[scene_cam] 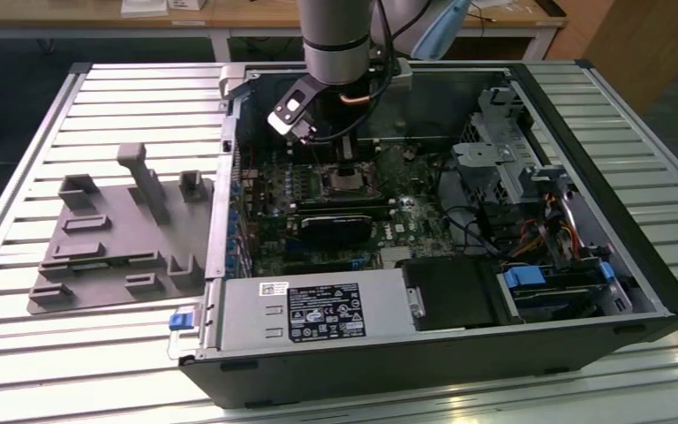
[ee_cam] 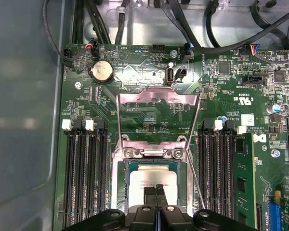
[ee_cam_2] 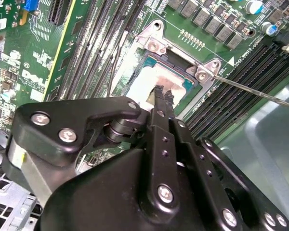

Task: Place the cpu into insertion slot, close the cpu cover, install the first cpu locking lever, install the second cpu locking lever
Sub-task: 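Place the cpu into insertion slot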

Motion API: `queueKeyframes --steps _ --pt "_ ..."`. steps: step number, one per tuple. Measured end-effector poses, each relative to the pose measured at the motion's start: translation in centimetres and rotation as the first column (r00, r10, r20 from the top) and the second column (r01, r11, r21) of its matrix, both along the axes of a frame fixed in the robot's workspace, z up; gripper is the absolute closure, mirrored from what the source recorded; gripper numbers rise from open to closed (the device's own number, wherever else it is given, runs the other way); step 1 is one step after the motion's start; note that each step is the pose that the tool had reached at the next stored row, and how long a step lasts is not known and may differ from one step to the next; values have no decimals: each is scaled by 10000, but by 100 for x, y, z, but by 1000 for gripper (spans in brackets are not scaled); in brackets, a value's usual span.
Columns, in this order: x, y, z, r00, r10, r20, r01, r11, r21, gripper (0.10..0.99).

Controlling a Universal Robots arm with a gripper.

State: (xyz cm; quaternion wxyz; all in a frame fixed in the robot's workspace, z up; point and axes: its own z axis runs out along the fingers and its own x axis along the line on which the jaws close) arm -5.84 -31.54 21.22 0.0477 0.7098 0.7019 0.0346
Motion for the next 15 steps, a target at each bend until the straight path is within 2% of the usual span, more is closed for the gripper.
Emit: queueKeyframes --steps 7,11,15 --pt "3 0 -3 9992 -399 -5 400 9992 9 984" --pt "25 1 -11 9989 -473 -8 473 9989 62 984" --pt "43 0 -11 9988 -493 -16 493 9988 63 984"
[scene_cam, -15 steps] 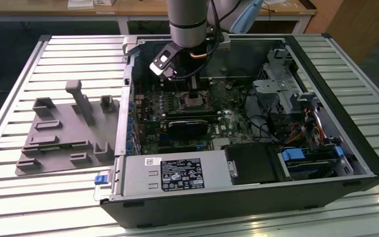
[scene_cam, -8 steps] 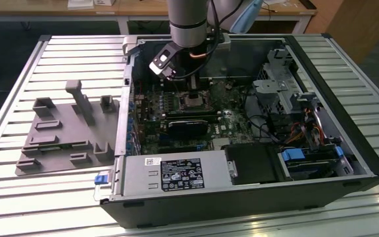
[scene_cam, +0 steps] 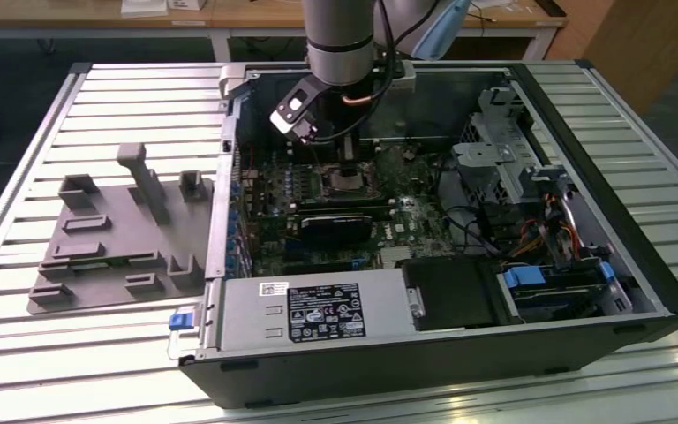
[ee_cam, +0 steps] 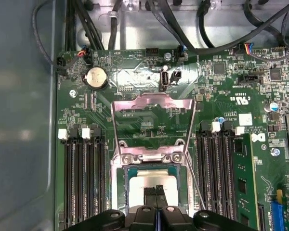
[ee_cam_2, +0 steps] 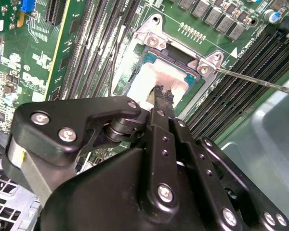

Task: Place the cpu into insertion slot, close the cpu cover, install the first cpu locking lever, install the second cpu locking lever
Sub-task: 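Place the cpu into insertion slot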

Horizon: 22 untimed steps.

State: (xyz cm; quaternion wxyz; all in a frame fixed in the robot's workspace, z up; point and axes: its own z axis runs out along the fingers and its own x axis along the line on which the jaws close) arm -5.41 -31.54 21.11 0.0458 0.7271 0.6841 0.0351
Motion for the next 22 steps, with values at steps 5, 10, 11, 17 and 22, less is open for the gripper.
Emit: queueKeyframes --steps 5,10,11,17,22 --pt "1 0 17 10000 0 -2 0 10000 -2 984" --pt "1 0 122 10000 0 0 0 10000 -1 984" --pt "1 0 144 10000 0 0 0 10000 0 984" --pt "1 0 278 10000 0 0 0 10000 -1 984" --pt "1 1 385 10000 0 -1 0 10000 -1 984"
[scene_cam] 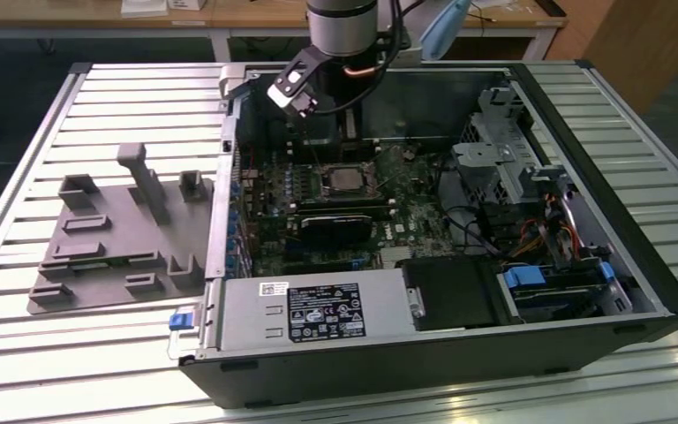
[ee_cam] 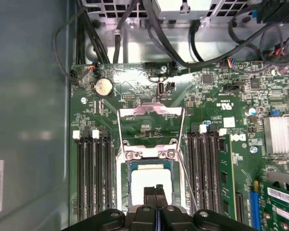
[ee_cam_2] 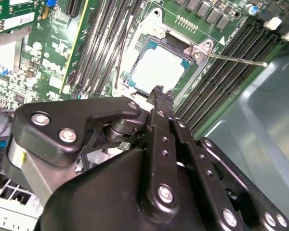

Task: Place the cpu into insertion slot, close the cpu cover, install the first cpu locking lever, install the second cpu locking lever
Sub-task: 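Place the cpu into insertion slot, then close the cpu cover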

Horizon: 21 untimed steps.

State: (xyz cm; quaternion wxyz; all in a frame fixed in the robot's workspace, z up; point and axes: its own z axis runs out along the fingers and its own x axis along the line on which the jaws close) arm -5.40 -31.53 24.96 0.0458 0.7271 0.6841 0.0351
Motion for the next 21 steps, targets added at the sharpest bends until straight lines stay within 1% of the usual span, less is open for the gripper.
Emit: queueKeyframes --steps 3,16,21 --pt "0 0 44 10000 0 0 0 10000 -1 984" --pt "0 0 51 10000 0 0 0 10000 -1 984" --pt "0 0 102 10000 0 0 0 10000 -3 984"
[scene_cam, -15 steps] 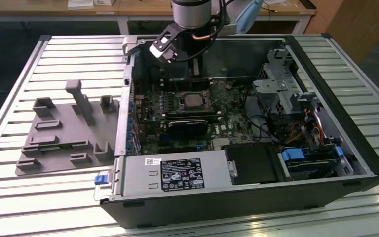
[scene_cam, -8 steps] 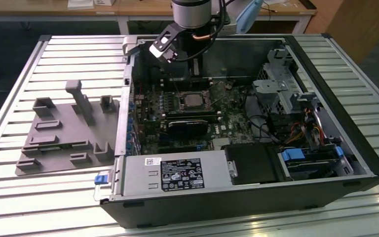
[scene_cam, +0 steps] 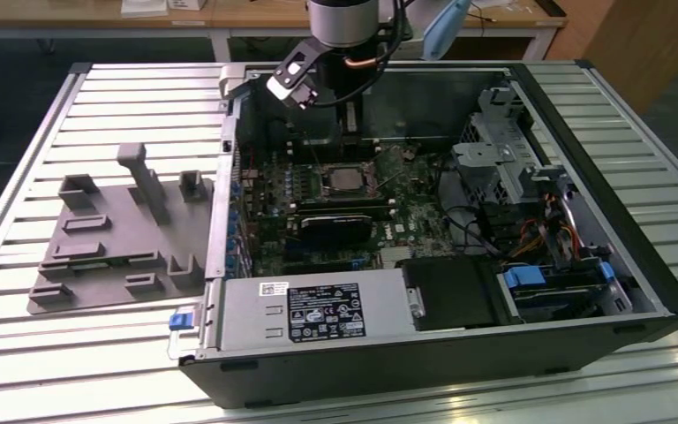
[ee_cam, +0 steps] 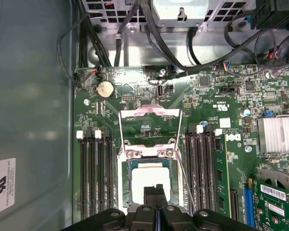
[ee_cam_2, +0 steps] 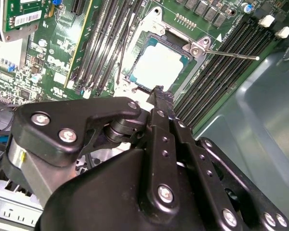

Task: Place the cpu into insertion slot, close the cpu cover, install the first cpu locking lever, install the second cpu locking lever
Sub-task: 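Close the cpu cover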

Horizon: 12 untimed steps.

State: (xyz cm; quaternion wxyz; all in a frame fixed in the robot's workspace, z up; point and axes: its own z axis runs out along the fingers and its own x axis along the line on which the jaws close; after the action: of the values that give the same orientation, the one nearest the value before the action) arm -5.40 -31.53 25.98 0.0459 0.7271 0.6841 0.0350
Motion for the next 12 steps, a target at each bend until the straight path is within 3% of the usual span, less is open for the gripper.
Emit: queueKeyframes --steps 12 --pt "4 0 82 10000 0 0 0 10000 0 984"
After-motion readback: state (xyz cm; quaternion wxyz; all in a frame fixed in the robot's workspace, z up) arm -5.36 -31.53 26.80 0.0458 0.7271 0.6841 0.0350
